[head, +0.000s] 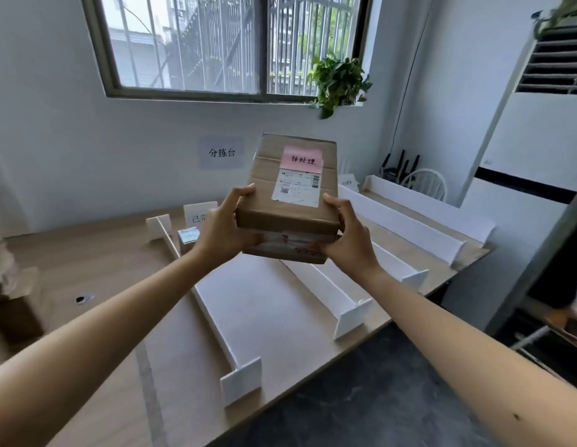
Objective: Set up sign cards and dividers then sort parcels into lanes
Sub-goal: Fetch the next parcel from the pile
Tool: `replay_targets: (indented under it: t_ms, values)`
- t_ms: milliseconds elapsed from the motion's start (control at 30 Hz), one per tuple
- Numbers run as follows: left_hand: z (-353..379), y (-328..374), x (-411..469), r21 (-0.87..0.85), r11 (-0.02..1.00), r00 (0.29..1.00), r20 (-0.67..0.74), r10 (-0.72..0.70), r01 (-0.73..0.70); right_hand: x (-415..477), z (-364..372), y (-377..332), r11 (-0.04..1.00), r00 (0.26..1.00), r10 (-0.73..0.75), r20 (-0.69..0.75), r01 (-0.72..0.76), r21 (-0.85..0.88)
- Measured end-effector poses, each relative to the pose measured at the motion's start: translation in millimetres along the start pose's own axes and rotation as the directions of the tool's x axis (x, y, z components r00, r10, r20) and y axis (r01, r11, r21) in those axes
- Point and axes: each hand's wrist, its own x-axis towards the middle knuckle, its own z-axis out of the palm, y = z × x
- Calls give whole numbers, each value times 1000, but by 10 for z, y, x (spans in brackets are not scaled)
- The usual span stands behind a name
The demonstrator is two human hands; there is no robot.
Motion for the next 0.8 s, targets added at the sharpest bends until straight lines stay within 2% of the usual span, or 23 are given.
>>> replay_targets:
  t_ms: [367,800]
  values:
    - [865,-46,729,-115,993,998,55,33,-26,493,-411,665,994,997,32,-68,-39,-105]
    - [1806,-87,1534,-108,988,988,91,123,-113,1064,-808,1411,978,989,90,-113,-109,-177]
